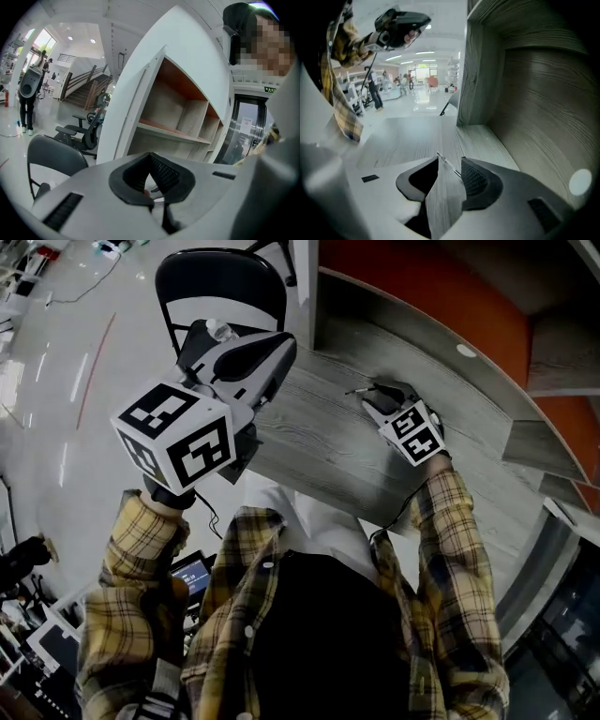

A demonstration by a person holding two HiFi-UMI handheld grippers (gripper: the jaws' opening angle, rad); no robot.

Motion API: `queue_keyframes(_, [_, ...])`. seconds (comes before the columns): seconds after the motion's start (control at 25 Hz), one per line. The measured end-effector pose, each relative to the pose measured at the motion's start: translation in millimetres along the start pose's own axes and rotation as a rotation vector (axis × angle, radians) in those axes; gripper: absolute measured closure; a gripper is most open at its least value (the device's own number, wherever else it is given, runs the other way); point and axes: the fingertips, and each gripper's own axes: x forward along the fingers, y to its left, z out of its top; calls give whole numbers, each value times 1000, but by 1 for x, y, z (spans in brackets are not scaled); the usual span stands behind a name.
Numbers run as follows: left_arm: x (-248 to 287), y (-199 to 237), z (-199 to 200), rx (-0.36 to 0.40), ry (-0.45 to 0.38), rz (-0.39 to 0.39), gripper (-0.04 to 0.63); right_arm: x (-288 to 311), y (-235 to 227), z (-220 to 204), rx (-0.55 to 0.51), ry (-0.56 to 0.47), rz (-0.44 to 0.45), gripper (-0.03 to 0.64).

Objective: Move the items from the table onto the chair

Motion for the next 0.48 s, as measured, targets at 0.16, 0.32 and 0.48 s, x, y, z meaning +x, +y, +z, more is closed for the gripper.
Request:
queue_keyframes(0.16, [6,4,-7,0,17,4,592,23,-5,-5,-127,86,64,454])
queue_keyframes(0.32, [6,2,-10,-9,35,12,592,30,0,-14,-308,169,154,456])
queue_keyframes(0.48, [7,4,-12,-14,40,1,592,38,5,-18,-320,199,272,473])
